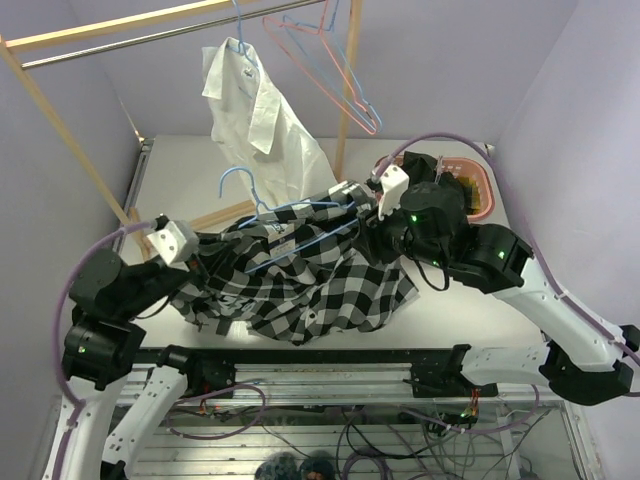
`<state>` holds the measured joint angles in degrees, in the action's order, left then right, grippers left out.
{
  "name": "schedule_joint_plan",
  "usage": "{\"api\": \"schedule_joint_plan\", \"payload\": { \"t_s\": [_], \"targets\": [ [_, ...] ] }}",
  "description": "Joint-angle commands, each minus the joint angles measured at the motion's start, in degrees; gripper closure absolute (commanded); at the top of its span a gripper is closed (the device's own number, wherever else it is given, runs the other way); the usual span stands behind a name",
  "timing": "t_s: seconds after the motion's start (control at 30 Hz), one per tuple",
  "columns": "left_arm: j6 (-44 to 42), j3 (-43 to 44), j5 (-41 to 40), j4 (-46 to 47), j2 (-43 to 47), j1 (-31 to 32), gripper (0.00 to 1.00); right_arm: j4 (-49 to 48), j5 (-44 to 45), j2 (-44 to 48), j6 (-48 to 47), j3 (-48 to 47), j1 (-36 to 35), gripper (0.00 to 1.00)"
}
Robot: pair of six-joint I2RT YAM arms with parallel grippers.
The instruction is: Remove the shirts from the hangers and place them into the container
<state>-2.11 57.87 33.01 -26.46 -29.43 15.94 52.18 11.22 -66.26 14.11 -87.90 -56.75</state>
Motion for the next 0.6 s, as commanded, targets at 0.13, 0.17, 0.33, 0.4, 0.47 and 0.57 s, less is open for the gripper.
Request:
{"api": "schedule_joint_plan", "payload": {
  "t_s": [0.13,0.17,0.33,0.4,0.47,0.57],
  "targets": [
    [0.91,5.76,5.29,-0.09,1.27,-0.30,0.93,-2.75,1.28,3.70,1.44,-0.09,-0.26,0.69],
    [0.79,5.77,5.30,-0.16,1.55,-0.30,0.93,-2.78,1.68,3.95,1.51,-0.08,-0.27,0.82],
    [-0.30,5.53,5.56,-1.66,1.56,-0.30,0.93,-1.21,15.09,7.12,3.33,-1.01,-0.24,1.00],
    [-0.68,5.11,5.52,-1.86,1.67,-0.37,0.93,0.15,21.21,8.72,4.07,-1.82,-0.24,1.00],
    [-0.50,4.57,5.60,-1.28,1.92,-0.30,0.93,1.70,26.24,9.91,4.44,-2.33,-0.26,1.00],
    [0.26,4.11,6.60,0.12,1.96,-0.30,0.93,4.59,30.04,10.73,5.37,-2.97,-0.20,1.00]
  ]
}}
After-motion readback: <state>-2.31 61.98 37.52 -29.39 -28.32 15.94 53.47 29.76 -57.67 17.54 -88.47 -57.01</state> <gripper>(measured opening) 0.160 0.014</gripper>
